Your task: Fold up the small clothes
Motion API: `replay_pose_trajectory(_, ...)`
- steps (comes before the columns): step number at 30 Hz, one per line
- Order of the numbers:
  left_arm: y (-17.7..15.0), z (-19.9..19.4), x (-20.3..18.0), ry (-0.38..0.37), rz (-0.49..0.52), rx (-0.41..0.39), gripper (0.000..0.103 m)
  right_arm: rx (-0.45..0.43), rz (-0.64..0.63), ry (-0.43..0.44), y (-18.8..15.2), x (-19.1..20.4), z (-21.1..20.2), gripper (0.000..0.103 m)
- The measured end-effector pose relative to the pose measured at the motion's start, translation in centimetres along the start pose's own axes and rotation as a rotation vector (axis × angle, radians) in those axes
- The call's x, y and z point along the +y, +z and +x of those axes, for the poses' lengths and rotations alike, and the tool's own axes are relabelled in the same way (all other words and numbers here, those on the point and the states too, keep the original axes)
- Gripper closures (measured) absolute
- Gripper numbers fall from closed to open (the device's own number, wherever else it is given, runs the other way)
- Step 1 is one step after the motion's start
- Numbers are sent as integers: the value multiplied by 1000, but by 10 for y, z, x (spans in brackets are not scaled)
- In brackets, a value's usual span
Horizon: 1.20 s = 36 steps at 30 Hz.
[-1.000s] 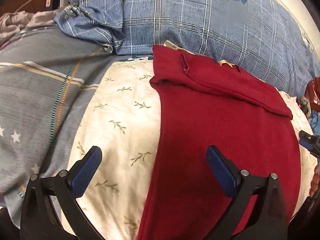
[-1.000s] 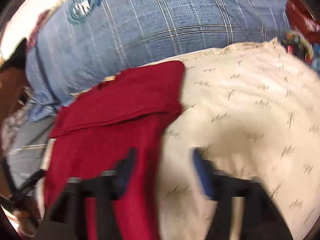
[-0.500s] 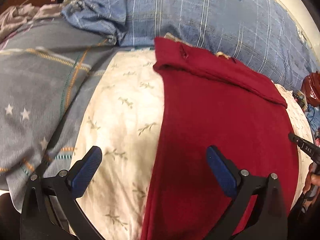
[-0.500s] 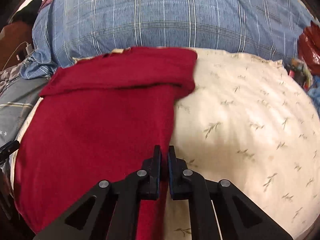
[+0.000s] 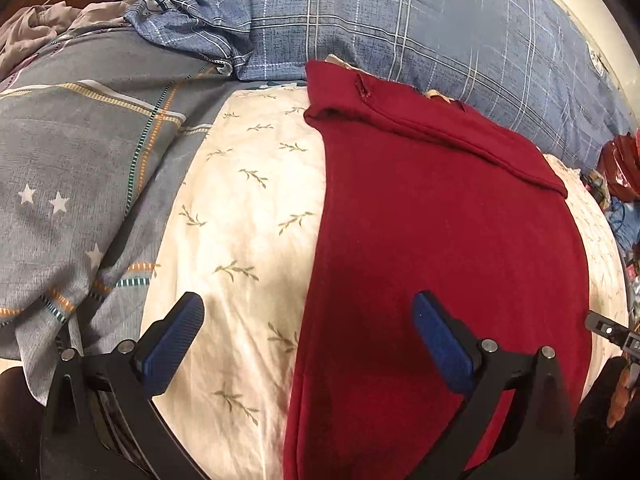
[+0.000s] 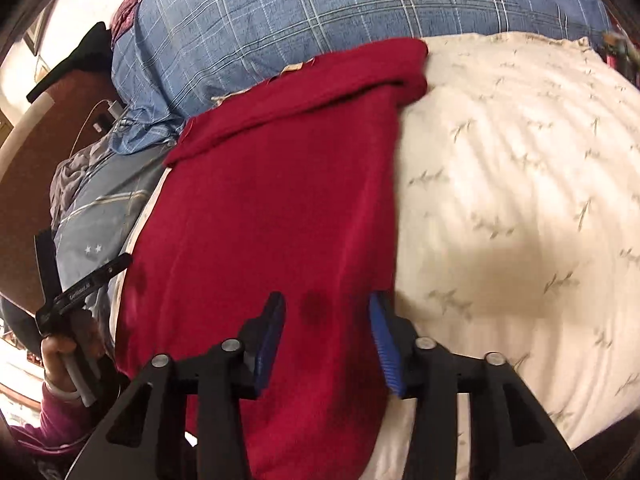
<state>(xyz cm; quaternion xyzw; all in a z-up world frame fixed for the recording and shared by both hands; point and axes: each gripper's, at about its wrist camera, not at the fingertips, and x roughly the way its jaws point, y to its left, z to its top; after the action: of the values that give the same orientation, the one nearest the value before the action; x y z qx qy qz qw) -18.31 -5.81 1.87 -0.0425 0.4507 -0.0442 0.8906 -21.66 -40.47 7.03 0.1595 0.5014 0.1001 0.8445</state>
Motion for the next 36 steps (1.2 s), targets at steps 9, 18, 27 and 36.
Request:
replay_pose_trajectory(9,-17,-14,7,-1,18,29,0,-43,-77,-138,-5,-3,-16,100)
replay_pose_trajectory(18,-43,-25,24,-95,-37,138,0,22,30,81,-24,-15,-20,57)
replay_pose_trajectory(27,-57,-20,5,-72,70,166,0,159,-40,166,-45,2,-5,57)
replay_pose_trajectory(36,-56,-17,6,-69,91,170,0,200,0,134,-47,-19,-21,59)
